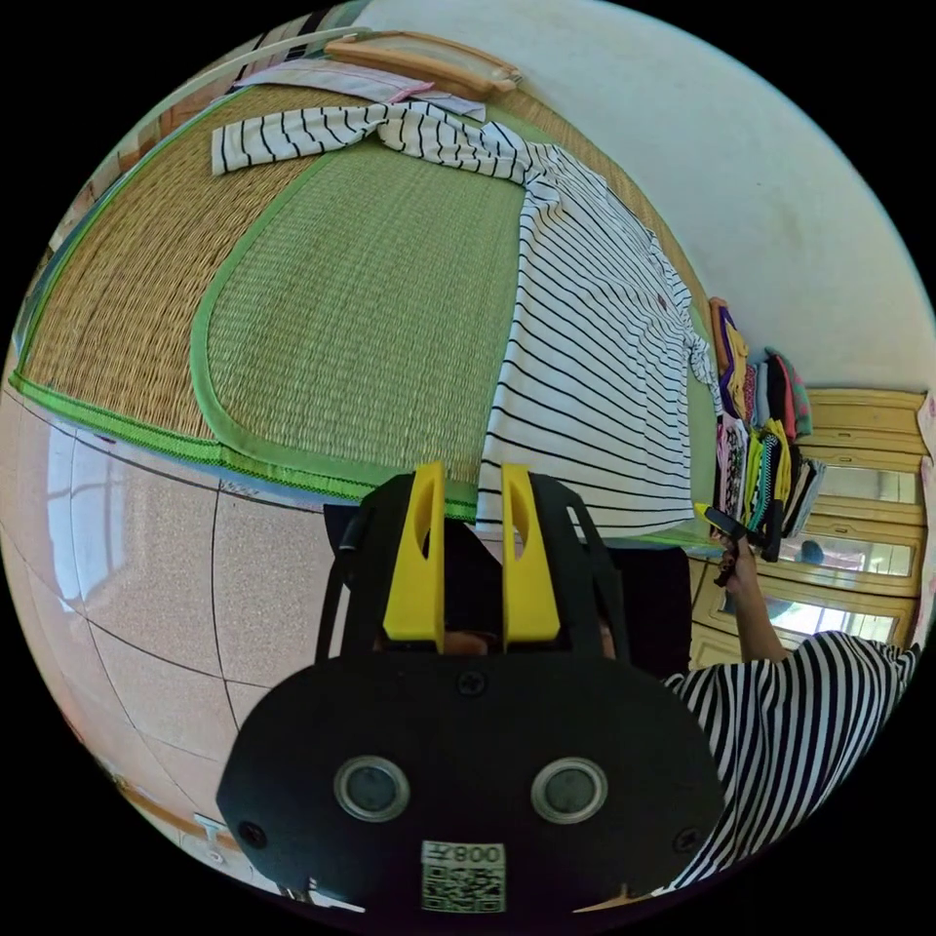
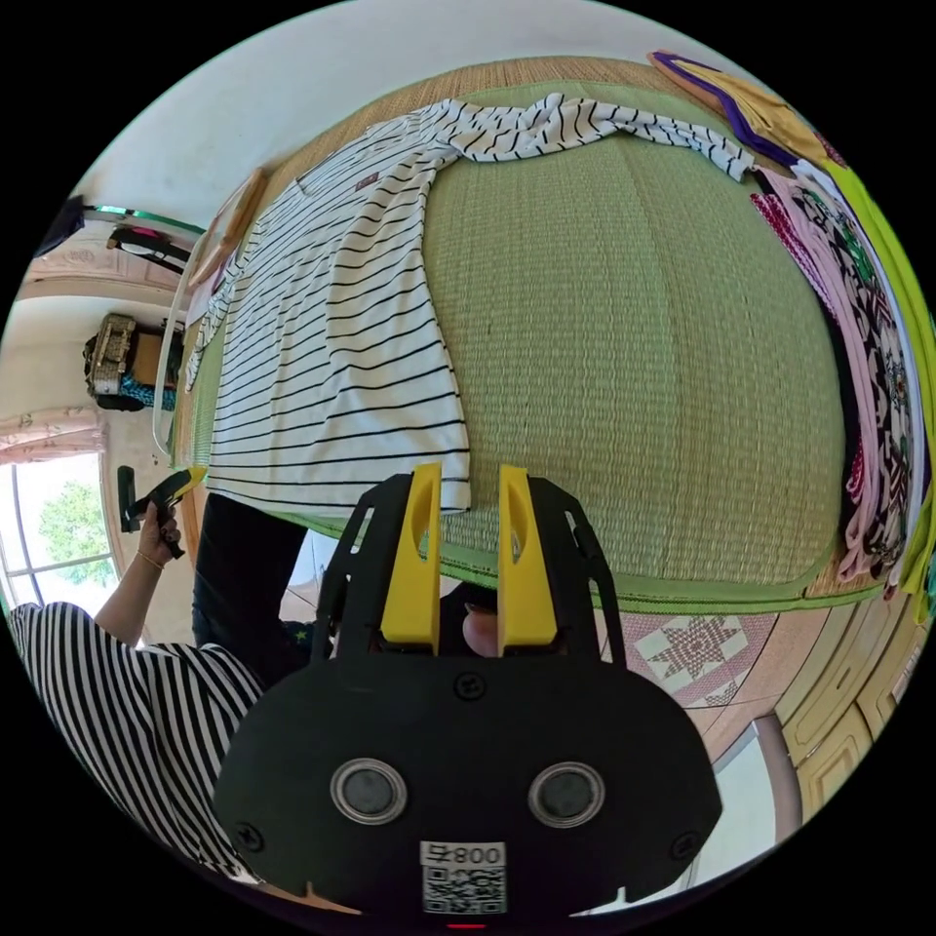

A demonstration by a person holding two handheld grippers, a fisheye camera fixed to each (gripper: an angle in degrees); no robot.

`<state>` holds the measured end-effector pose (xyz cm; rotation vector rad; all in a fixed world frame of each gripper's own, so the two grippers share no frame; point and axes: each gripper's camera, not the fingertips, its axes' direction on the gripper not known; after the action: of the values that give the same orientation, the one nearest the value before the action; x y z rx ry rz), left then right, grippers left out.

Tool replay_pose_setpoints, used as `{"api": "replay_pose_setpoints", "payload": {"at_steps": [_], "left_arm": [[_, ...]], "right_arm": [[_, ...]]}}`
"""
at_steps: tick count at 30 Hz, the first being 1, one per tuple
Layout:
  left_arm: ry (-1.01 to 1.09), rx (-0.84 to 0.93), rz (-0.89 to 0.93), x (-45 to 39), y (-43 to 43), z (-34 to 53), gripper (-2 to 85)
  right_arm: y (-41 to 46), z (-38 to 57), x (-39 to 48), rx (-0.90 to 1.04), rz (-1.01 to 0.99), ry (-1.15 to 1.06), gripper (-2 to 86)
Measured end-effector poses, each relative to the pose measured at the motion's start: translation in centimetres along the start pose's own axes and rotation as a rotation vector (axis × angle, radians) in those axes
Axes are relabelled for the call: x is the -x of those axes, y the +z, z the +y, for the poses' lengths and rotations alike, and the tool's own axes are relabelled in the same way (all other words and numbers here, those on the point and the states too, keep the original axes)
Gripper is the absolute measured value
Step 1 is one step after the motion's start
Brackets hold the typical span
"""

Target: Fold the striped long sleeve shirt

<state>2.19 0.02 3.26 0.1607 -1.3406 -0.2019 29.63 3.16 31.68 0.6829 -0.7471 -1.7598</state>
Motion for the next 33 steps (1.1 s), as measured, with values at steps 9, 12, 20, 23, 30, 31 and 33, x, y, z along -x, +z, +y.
{"api": "replay_pose_setpoints", "payload": {"at_steps": [9, 12, 20, 23, 30, 31, 33], "left_arm": [[0.024, 0.012, -0.035, -0.7, 0.6, 1.3, 8.6], [0.041, 0.034, -0.044, -1.2, 0.5, 1.2, 8.3], [0.121, 0.09, -0.175, -3.5, 0.5, 1.2, 3.3], [0.115, 0.088, -0.177, -3.6, 0.1, 1.3, 1.5], [0.121, 0.072, -0.159, -3.2, -2.1, 2.1, 0.5], [0.12, 0.073, -0.16, -3.1, -2.3, 2.2, 0.4], [0.117, 0.076, -0.157, -2.8, -2.6, 2.3, 0.4]], "right_arm": [[1.1, 0.2, 0.8, -0.004, 0.036, 0.007, 8.7], [1.3, 0.3, 0.8, -0.006, 0.049, 0.016, 8.1], [2.2, 1.1, 1.2, 0.009, 0.089, 0.024, 3.2], [2.1, 1.6, 0.6, 0.017, 0.057, 0.039, 2.3], [1.6, 4.7, -1.0, 0.009, -0.013, 0.044, 1.6], [1.7, 5.2, -1.2, 0.013, -0.022, 0.044, 1.5], [1.9, 5.9, -1.6, 0.017, -0.031, 0.044, 1.5]]}}
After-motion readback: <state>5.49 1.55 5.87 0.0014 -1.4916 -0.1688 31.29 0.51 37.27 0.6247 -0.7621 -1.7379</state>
